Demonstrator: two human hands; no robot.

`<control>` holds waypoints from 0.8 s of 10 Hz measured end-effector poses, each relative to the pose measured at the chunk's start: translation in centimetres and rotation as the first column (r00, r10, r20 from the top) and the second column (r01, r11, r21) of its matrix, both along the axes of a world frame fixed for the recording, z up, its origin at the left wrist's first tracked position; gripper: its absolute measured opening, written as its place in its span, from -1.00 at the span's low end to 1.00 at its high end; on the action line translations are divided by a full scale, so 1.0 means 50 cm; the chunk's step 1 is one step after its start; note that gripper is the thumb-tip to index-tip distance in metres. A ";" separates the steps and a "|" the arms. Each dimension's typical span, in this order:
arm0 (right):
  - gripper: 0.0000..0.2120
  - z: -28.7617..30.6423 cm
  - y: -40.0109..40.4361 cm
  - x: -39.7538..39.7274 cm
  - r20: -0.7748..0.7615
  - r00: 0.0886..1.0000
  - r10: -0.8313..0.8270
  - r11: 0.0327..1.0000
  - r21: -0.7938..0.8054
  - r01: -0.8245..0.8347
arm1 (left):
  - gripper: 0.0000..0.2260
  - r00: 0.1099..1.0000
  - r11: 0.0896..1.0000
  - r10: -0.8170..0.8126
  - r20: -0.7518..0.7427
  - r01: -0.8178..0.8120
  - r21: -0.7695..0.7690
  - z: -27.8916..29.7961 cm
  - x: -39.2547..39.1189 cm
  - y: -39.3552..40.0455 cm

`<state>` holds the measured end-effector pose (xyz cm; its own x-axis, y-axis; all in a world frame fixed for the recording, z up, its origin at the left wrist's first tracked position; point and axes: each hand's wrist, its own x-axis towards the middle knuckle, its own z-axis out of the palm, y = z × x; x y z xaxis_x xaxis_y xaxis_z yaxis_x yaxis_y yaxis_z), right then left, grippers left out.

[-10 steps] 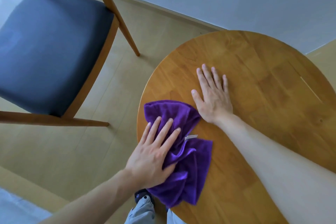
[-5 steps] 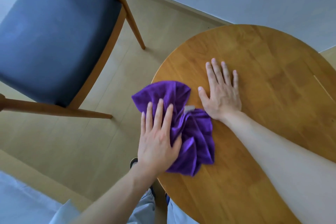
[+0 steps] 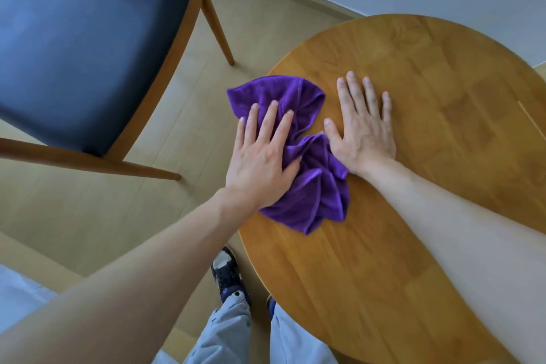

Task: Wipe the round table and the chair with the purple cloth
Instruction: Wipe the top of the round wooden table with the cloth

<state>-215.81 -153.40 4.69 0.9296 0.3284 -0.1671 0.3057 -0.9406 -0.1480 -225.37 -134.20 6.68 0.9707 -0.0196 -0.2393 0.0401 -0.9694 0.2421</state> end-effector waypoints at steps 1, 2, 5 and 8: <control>-0.26 0.001 0.001 0.000 -0.003 1.000 0.006 1.000 0.003 -0.006 | -0.30 0.999 0.999 0.042 0.013 -0.041 -0.031 0.004 -0.042 -0.014; -0.26 0.002 0.001 -0.001 -0.002 1.000 -0.001 1.000 0.002 0.001 | -0.28 1.000 0.999 -0.003 -0.005 0.002 -0.049 0.011 -0.125 -0.029; -0.24 0.005 0.003 0.001 -0.007 1.000 -0.002 1.000 0.000 0.002 | -0.28 0.997 0.998 -0.067 -0.038 0.067 -0.006 0.011 -0.093 -0.011; -0.24 0.005 0.002 -0.004 0.003 1.000 0.011 1.000 -0.019 -0.011 | -0.30 1.000 1.000 0.005 -0.017 -0.006 -0.024 0.019 -0.021 -0.029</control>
